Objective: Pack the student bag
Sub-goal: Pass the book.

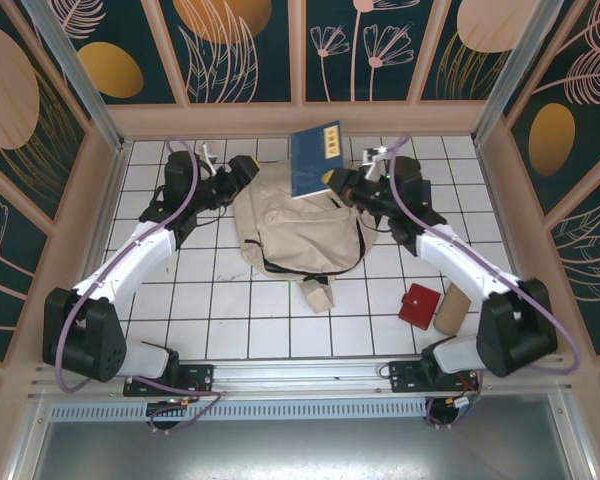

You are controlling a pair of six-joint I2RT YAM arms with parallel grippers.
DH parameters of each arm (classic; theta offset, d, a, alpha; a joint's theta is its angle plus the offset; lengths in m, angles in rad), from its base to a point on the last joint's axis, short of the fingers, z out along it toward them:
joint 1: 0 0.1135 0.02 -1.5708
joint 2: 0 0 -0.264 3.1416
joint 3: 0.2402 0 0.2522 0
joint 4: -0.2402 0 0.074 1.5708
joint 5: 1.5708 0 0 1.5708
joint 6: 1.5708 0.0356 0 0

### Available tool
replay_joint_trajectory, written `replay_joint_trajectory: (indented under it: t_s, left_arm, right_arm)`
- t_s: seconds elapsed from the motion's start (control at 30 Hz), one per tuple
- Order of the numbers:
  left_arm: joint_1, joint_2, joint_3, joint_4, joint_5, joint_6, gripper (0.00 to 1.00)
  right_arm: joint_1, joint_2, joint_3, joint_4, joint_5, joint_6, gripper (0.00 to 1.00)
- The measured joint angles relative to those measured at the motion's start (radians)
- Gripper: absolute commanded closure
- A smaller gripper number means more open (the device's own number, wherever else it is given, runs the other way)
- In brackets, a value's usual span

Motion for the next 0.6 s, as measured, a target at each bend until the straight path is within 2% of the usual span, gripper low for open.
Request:
replay_joint_trajectory:
  t_s: [0.13,0.33,0.43,0.6]
  left_arm:
    - [-0.137,0.072,0.111,-0.181,-0.135,0.123,0.22]
    - [-0.361,0.238,0.225,-0.389,-0.334,0.139,0.22]
    - [-0.446,0.303,0.249,-0.45,-0.385,0.127,0.22]
    - [-0.515,0.417,0.291,-0.47,-0.395,0.105,0.24]
  right_arm:
    - [-0.088,-0.119,-0.012,-0.197,0.09,-0.132,1.0]
    - [-0.186,-0.24,-0.082,-0.367,0.19,-0.212,1.0]
    - [-0.209,-0.266,-0.109,-0.412,0.216,-0.227,1.0]
    - [-0.229,-0.274,-0.118,-0.446,0.234,-0.238,1.0]
